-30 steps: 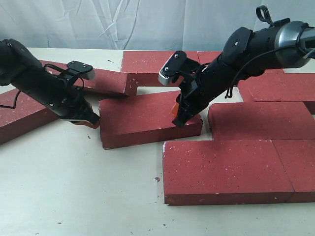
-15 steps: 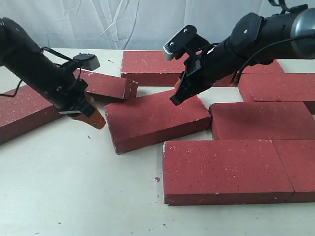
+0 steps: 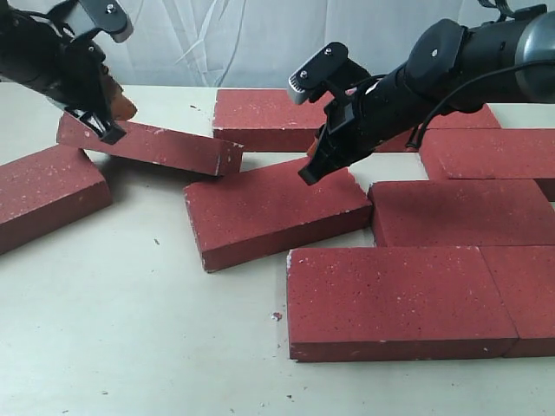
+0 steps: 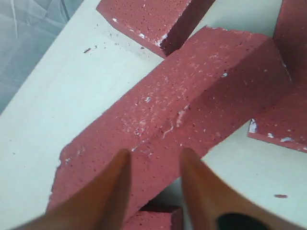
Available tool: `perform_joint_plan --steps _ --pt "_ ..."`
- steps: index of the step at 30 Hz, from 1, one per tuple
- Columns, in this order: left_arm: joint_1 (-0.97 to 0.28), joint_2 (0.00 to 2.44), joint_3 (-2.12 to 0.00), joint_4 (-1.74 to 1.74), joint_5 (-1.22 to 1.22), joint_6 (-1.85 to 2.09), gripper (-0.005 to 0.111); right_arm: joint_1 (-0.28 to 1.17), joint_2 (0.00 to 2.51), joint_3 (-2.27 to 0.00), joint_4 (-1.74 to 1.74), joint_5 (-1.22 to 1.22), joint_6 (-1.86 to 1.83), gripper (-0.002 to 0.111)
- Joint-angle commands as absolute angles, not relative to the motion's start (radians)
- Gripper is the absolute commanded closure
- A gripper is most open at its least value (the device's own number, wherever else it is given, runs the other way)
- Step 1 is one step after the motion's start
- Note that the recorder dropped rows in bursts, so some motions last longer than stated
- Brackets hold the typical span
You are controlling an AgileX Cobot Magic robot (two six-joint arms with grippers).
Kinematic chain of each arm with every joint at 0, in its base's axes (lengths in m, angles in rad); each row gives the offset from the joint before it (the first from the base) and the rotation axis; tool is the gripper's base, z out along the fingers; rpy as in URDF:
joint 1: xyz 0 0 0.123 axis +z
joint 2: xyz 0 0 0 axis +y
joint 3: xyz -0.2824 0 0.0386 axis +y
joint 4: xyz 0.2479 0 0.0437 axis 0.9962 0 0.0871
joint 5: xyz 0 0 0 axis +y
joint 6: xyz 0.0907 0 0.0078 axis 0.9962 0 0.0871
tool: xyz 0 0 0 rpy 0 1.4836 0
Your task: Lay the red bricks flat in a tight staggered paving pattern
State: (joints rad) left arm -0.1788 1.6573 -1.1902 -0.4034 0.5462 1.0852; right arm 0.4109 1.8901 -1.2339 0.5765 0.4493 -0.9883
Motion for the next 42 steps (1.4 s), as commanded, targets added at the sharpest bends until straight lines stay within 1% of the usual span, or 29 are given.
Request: perform_joint_plan --steps 1,3,5,8,11,14,19,23,27,33,36,39,40,42 --pt "-0.184 1.652 -1.182 -0.342 0.553 1.193 0.019 0.408 1.894 -1.232 0.584 0.437 -0.988 0.109" --pt "-0.184 1.652 -1.168 -0.291 0.574 1.258 0.013 0.408 1.894 -1.232 0.594 0.433 -0.988 0.109" --pt "-0.184 1.652 -1.143 -0.247 0.557 1.312 0.015 0.408 1.894 -1.232 0.597 0.425 -0.988 0.109" --pt "-0.184 1.652 -1.089 -0.208 0.443 1.375 0.023 0.408 1.894 -1.232 0.602 0.423 -0.988 0.109" --pt "-0.187 1.652 -1.038 -0.208 0.328 1.472 0.023 0.408 1.894 -1.232 0.604 0.423 -0.988 0.109" --pt "-0.199 1.655 -1.012 -0.210 0.243 1.479 0.018 0.408 1.894 -1.232 0.605 0.413 -0.988 0.109" --pt "-0.229 1.715 -1.007 -0.258 0.198 1.479 0.002 0.408 1.894 -1.232 0.605 0.413 -0.988 0.109" --pt "-0.260 1.782 -1.007 -0.226 0.166 1.481 0.001 0.408 1.894 -1.232 0.605 0.413 -0.988 0.109" --pt "-0.262 1.831 -1.007 -0.219 0.022 1.481 0.001 0.408 1.894 -1.232 0.605 0.413 -0.988 0.109" --pt "-0.262 1.899 -1.029 -0.205 -0.021 1.481 0.001 0.408 1.894 -1.232 0.605 0.413 -0.988 0.109" --pt "-0.262 1.931 -1.044 -0.205 -0.029 1.481 0.003 0.408 1.894 -1.232 0.605 0.413 -0.988 0.109" --pt "-0.262 1.942 -1.048 -0.205 -0.055 1.481 0.007 0.408 1.894 -1.232 0.605 0.413 -0.990 0.109" --pt "-0.262 1.942 -1.048 -0.202 -0.055 1.481 0.011 0.408 1.894 -1.232 0.605 0.413 -0.990 0.109" --pt "-0.262 1.942 -1.048 -0.189 -0.055 1.481 0.022 0.408 1.894 -1.232 0.605 0.413 -0.990 0.109"
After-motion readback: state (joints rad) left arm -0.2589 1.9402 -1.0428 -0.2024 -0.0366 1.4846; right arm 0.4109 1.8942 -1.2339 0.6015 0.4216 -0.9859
